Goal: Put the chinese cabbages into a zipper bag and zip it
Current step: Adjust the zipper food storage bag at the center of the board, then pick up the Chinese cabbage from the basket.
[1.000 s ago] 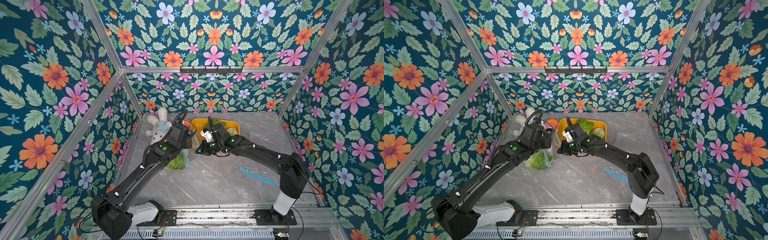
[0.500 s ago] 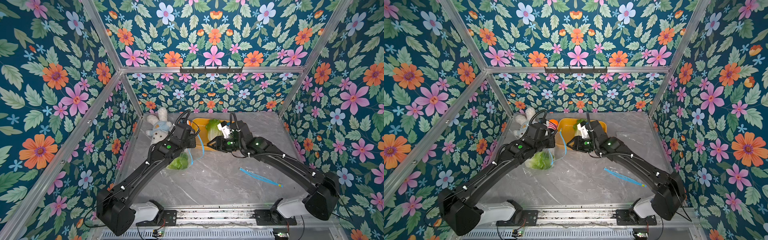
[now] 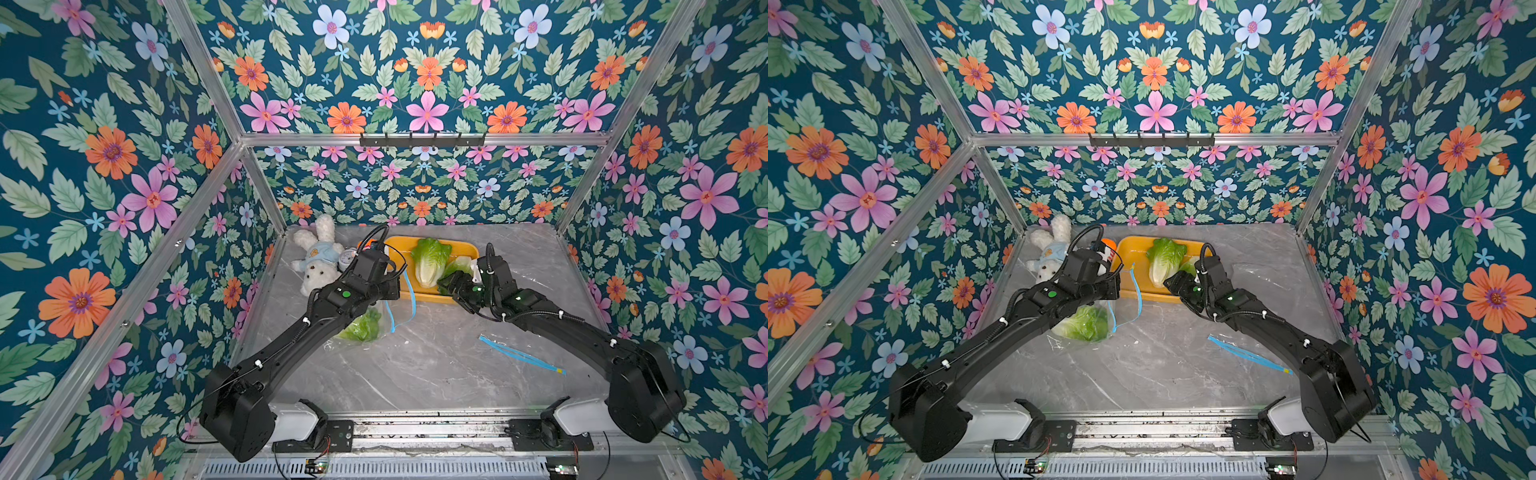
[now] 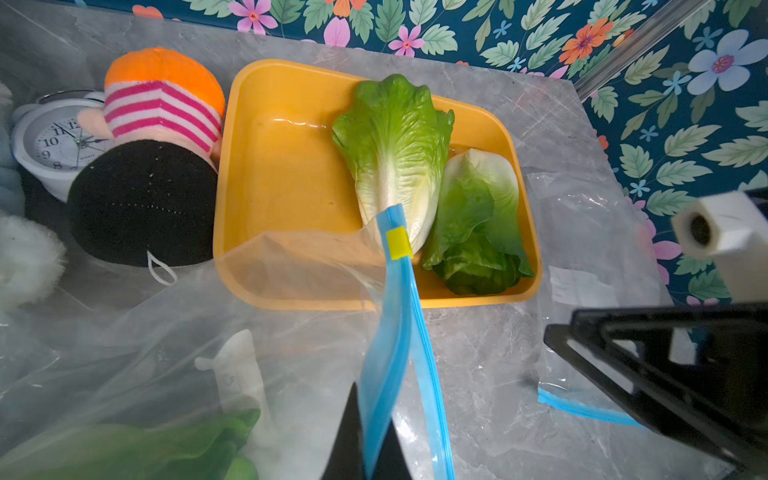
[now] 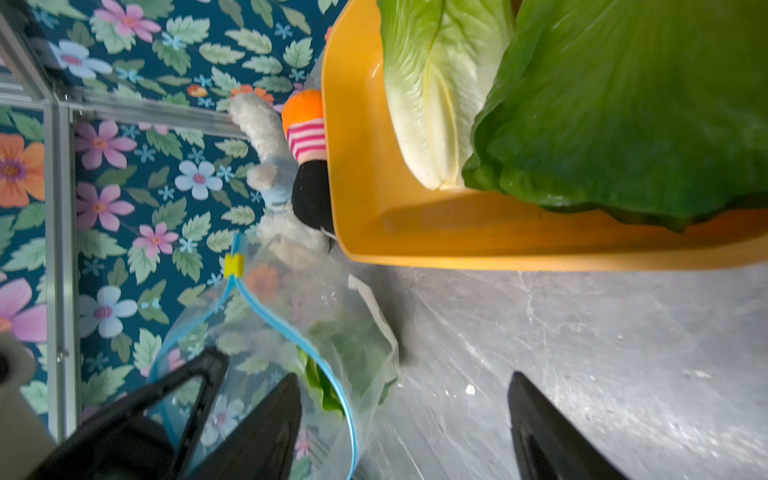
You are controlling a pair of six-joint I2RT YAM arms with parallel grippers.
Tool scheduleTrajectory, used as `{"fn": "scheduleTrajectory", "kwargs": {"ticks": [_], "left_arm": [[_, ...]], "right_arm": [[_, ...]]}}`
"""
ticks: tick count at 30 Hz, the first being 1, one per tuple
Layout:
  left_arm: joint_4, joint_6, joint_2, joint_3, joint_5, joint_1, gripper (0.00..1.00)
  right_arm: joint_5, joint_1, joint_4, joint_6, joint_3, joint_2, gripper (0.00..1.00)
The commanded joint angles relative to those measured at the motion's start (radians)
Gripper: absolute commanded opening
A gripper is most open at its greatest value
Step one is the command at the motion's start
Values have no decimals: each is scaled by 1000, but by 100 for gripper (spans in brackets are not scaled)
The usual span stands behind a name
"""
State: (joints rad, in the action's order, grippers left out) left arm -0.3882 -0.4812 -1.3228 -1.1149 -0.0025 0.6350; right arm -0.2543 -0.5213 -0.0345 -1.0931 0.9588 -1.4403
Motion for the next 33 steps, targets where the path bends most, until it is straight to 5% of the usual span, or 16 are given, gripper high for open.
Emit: {"fn": "scheduleTrajectory", "kwargs": {"ticks": [1,33], "left_arm": [[13,-2,10,0,-34,0,0],[23,-15,46,-7,-72,0,0]], "right_arm": [[59,-6,145,-99,17,-53,79],[419,-10,211,-248,44,-273,81]]}}
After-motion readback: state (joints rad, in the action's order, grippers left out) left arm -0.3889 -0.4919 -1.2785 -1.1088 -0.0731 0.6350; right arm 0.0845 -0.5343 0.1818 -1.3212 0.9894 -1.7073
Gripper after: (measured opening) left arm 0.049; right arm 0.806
